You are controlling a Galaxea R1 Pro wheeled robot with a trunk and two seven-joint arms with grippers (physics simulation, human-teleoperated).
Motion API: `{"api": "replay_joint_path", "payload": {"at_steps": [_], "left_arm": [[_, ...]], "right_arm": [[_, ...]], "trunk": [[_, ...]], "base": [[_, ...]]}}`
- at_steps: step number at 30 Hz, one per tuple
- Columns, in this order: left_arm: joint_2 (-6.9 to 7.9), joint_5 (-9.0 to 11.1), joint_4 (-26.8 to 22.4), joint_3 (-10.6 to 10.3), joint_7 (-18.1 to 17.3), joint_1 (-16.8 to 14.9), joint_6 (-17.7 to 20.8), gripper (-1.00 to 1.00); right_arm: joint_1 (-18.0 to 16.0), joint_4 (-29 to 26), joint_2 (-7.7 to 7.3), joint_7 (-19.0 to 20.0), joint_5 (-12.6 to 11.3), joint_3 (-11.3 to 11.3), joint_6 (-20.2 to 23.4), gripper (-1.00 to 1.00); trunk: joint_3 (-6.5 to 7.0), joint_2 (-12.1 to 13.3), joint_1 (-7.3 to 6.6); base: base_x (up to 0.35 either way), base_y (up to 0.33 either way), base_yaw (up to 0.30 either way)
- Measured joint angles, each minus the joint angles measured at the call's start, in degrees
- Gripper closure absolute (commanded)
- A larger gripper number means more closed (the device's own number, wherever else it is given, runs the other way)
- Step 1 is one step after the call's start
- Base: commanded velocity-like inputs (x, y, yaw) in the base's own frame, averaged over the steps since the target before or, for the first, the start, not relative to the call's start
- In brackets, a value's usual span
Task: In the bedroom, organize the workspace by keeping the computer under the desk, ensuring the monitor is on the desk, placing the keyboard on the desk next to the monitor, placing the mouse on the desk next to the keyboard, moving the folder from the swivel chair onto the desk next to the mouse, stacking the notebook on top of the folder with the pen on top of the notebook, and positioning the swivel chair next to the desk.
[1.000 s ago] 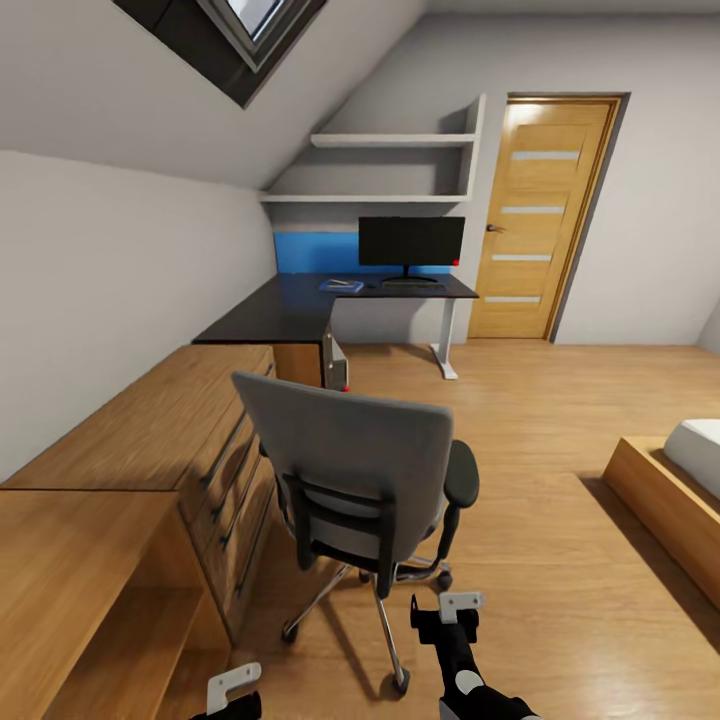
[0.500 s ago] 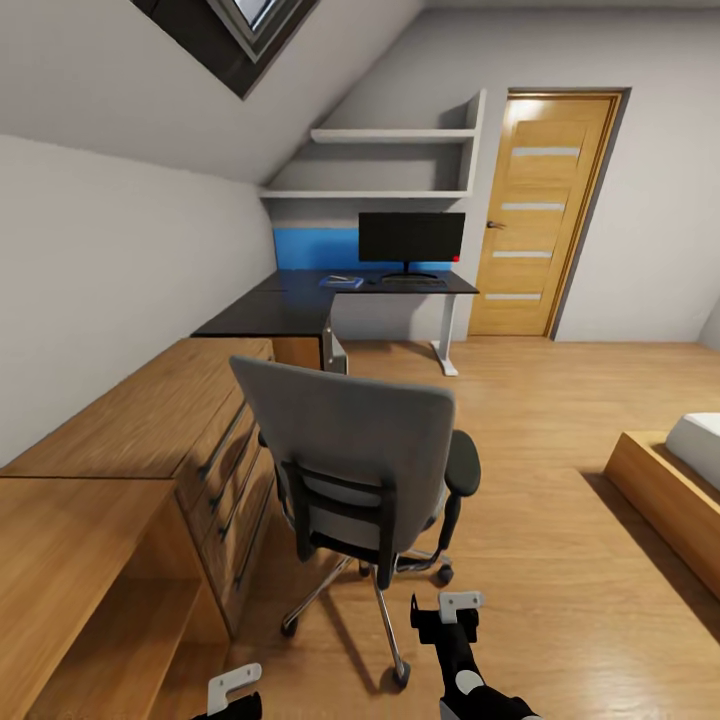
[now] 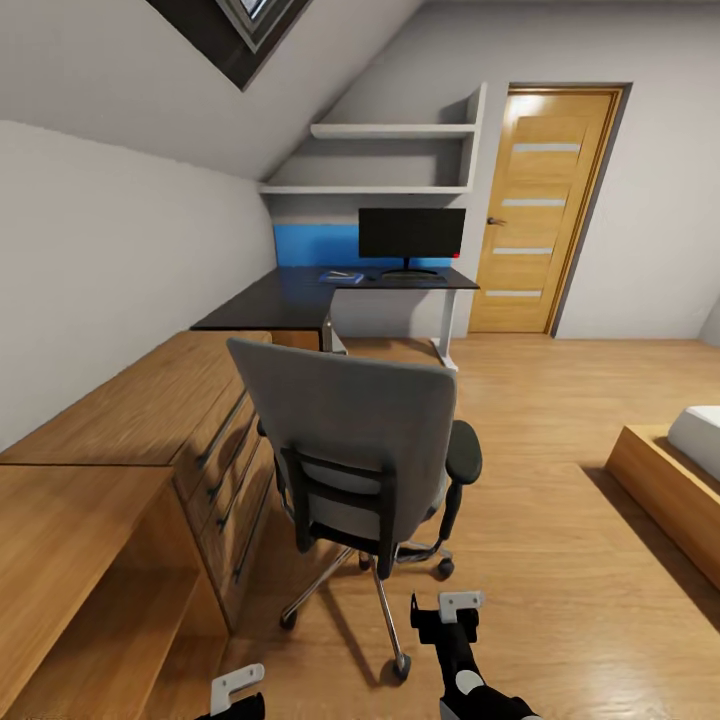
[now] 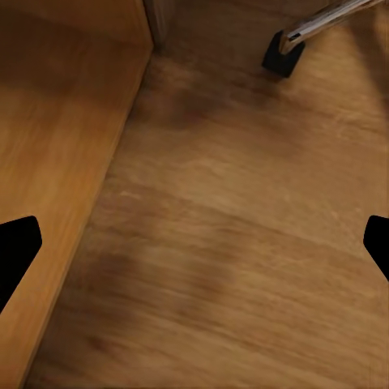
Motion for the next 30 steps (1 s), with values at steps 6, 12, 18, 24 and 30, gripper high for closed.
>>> {"api": "replay_joint_path", "payload": {"at_steps": [6,12,18,24,30], "left_arm": [[-2.36,-0.15,-1.79,-0.12,0.29,-1.02,2.62,-1.00],[-3.28,0.01,-4.22,-0.14,0.33,-5.80,10.42,-1.00],[-3.88,-0.06,-4.78,-0.10,0.33,-11.35,15.62,-1.00],[-5.29,0.05,-2.49,-0.05,-0.06,-15.81,16.95,-1.00],[-5.43,0.02,1.75,-0.08,-0.51,-16.05,11.76,-1.00]], "right_arm": [[-0.05,-0.65,0.05,-0.06,-0.15,-0.13,0.55,-1.00],[-1.30,-0.98,0.00,-0.18,-0.35,-0.29,3.65,-1.00],[-5.70,-0.77,-0.24,-0.25,-0.46,-0.52,9.22,-1.00],[-11.11,-0.27,-2.65,-0.19,-4.72,-1.50,13.69,-1.00],[-11.42,0.21,-2.92,-0.13,-6.19,-1.32,13.75,-1.00]], "trunk": [[-1.07,-2.41,1.32],[-2.15,-4.81,2.63],[-3.22,-7.22,3.95],[-4.31,-9.62,5.27],[-5.39,-12.03,6.59]], "base": [[0.000,0.000,0.000],[0.000,0.000,0.000],[0.000,0.000,0.000],[0.000,0.000,0.000],[0.000,0.000,0.000]]}}
